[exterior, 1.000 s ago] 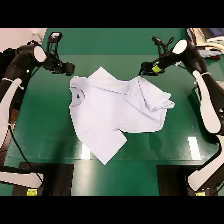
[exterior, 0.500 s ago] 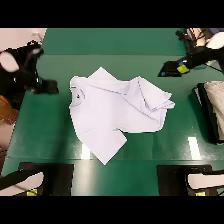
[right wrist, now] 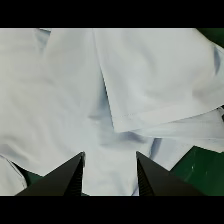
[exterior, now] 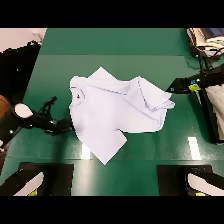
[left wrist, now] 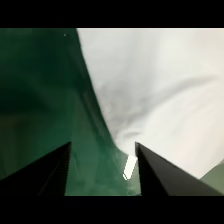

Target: Fold the shirts.

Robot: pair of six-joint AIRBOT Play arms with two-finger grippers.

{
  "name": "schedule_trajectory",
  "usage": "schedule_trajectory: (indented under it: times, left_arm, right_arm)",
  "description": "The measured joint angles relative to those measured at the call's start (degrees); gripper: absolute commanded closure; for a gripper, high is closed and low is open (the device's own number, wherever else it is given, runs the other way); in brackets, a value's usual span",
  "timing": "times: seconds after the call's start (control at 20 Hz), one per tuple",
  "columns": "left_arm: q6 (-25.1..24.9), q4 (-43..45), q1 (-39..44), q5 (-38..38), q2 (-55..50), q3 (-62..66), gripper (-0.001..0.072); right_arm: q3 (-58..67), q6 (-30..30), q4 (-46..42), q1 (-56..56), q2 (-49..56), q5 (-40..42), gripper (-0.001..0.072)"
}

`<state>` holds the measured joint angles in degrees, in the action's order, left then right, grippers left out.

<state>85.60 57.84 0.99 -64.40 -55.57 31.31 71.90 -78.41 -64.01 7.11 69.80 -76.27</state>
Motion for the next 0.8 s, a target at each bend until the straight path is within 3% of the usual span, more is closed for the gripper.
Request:
schedule_trajectory:
  times: [0.2,0.25,0.35,0.65,0.8]
  left_arm:
    - [0.9,-4.2,5.5,6.8,0.5,-4.6,0.0215]
    - [1.4,-5.0,6.5,8.1,0.6,-5.2,0.0293]
    - [2.1,-5.7,7.8,10.0,0.5,-6.0,0.0681]
    - [2.7,-4.7,5.0,11.4,0.9,0.4,0.0682]
    - [2.7,-0.6,0.4,8.9,1.1,7.7,0.0682]
  right_arm:
    - [-1.7,0.1,0.0,0.0,-2.4,0.6,0.0326]
    - [-1.9,0.1,0.0,-0.1,-2.9,0.7,0.0326]
    - [-2.1,0.1,0.0,-0.1,-3.5,0.7,0.0326]
    - [-3.5,0.1,-0.2,-4.1,-4.6,-2.4,0.0326]
    - [-9.3,0.1,-0.5,-10.2,-5.8,-3.5,0.0393]
